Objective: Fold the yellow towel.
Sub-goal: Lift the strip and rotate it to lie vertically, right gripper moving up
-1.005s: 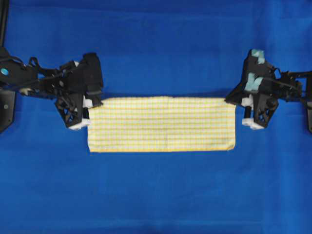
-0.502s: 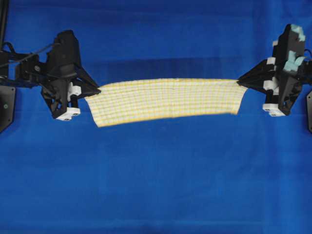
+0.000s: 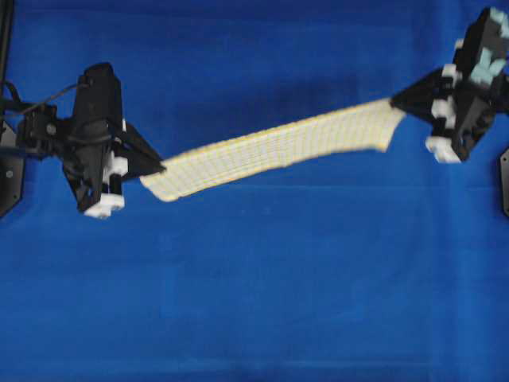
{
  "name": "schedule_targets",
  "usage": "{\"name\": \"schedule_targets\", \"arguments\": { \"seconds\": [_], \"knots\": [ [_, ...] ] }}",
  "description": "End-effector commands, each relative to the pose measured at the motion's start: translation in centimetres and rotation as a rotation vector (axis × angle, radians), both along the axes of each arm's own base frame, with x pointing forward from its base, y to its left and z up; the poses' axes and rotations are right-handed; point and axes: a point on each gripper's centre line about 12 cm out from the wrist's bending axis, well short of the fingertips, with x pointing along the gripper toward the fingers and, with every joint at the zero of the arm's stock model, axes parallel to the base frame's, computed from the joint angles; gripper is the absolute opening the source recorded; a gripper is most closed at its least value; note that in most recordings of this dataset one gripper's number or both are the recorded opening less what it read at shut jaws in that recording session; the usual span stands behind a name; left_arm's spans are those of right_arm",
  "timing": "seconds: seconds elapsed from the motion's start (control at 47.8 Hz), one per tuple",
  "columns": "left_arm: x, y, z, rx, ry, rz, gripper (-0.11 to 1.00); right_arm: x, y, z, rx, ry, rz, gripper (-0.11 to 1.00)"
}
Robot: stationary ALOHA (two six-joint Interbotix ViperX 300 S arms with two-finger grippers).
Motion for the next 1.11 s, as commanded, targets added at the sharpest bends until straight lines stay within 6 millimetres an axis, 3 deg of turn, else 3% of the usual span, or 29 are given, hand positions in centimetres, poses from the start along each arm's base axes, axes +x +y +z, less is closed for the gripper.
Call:
{"name": "schedule_targets", "arguments": {
  "seconds": [0.0,0.272,0.607,0.879,1.088],
  "knots": [
    [0.8,-0.9,1.1,-0.015,-0.065,-0.021,0.02,0.6,-1.5,1.2,-0.033,-0.038,-0.039,0.01],
    [3.8,-2.7,2.1,-0.029,-0.163,-0.06,0.02,2.2,-5.2,1.1,-0.045,-0.039,-0.132,0.01],
    [10.6,-4.5,3.4,-0.029,-0.194,-0.09,0.02,5.4,-9.3,1.3,-0.061,-0.043,-0.185,0.02],
    [16.3,-5.6,4.4,-0.027,-0.239,-0.101,0.02,7.7,-11.0,1.9,-0.095,-0.043,-0.172,0.01],
    [19.7,-6.1,4.7,-0.022,-0.267,-0.106,0.02,8.0,-11.8,2.2,-0.108,-0.043,-0.18,0.01]
  ]
}}
